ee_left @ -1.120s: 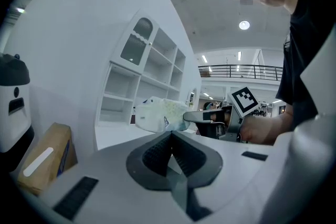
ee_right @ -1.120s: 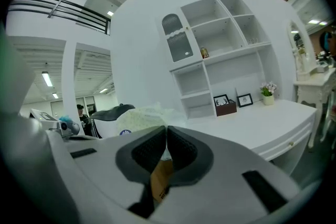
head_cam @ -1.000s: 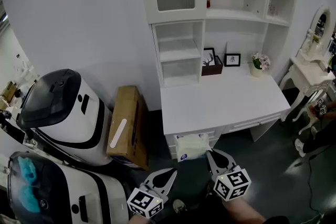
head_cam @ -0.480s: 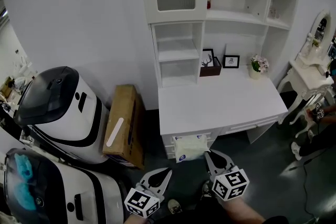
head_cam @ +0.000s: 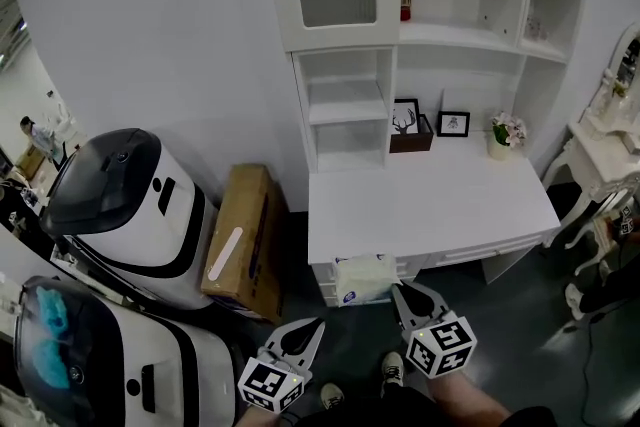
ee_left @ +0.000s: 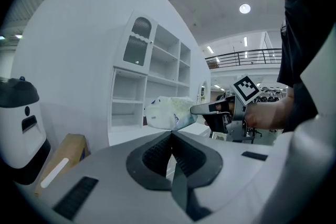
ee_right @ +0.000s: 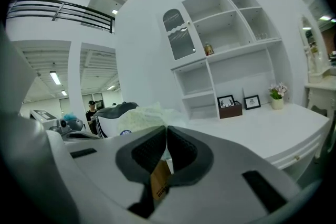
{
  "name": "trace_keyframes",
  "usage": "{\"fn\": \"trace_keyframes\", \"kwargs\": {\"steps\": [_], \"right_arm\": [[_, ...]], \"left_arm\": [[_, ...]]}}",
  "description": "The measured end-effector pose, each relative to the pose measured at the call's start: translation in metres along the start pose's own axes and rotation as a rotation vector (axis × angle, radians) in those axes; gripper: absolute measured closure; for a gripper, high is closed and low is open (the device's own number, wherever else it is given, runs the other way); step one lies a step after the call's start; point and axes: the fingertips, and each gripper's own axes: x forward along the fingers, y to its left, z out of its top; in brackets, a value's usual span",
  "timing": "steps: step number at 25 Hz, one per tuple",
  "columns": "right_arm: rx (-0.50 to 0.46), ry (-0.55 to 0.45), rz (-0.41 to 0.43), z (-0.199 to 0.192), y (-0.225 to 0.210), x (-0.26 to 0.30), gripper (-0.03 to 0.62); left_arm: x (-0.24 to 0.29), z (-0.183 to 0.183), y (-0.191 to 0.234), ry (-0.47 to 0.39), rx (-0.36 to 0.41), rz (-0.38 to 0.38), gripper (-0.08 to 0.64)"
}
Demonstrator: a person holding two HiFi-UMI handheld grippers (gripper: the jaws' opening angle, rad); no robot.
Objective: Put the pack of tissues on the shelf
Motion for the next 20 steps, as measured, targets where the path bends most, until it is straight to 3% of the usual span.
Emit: {"fn": "trace_keyframes", "kwargs": {"steps": [11,20], "right_arm": [[0.001,0.012,0.086,0.005,-0.030,0.024,0.583],[-0.001,0.015,0.121,0.012,-0.064,0.031,0.583]], "left_arm": [[0.022,-0.003,0.015,0.045,0.010,0.120,0.557],[0.056,0.002,0.014,0.045,0.011,0.164,0.557]]}}
